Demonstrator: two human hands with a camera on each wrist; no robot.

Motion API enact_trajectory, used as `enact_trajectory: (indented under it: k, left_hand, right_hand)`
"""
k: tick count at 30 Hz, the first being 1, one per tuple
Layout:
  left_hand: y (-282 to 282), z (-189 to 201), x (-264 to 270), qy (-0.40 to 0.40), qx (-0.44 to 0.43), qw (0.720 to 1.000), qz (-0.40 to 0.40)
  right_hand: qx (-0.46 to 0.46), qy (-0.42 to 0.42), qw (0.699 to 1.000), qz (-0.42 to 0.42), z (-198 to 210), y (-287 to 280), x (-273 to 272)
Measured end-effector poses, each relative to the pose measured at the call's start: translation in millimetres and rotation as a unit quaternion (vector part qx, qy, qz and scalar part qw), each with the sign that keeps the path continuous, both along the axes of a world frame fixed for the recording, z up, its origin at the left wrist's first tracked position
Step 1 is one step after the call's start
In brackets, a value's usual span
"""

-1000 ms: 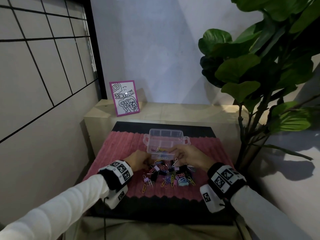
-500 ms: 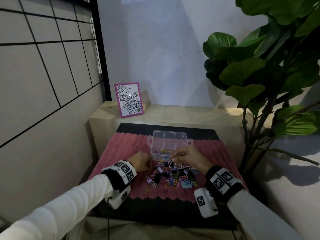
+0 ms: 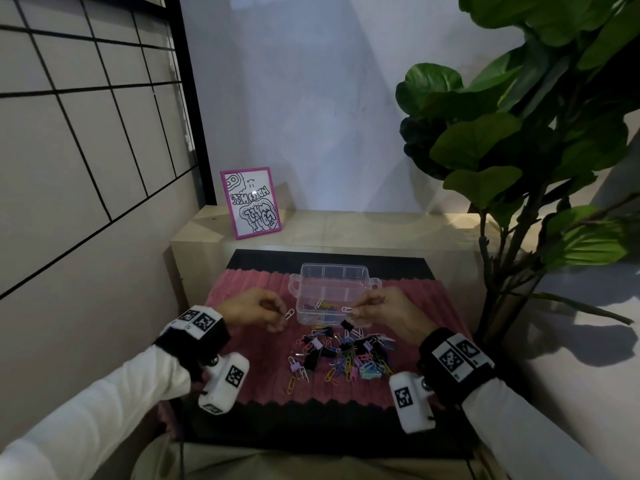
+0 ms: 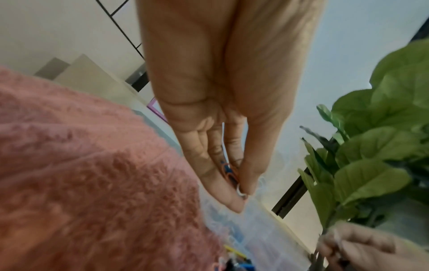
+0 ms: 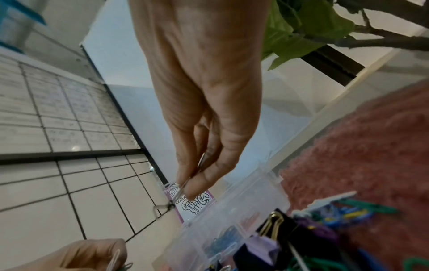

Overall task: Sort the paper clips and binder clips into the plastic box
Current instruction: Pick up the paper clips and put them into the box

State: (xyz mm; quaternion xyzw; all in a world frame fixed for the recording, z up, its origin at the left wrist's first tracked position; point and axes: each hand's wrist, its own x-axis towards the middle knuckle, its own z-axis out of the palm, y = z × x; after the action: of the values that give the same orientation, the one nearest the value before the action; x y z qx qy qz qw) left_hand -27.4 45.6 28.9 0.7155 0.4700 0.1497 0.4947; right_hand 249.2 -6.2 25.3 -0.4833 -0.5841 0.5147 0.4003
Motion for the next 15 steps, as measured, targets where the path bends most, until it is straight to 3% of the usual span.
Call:
enact_trajectory:
  k: [3, 11, 15]
  left_hand:
    - [6, 10, 9, -0.023, 0.03, 0.999, -0.004]
    - [11, 19, 40, 0.008, 0.101, 0.994, -0.033]
    - [5, 15, 43, 0.017, 0.097, 0.994, -0.044]
  right_hand:
    - [-0.026, 0.031, 0.999, 0.006, 1, 1, -4]
    - [0.061, -0.11, 0.992, 0.003, 5, -5, -5]
    - [0.063, -0.077, 0.995, -0.002, 9, -6, -4]
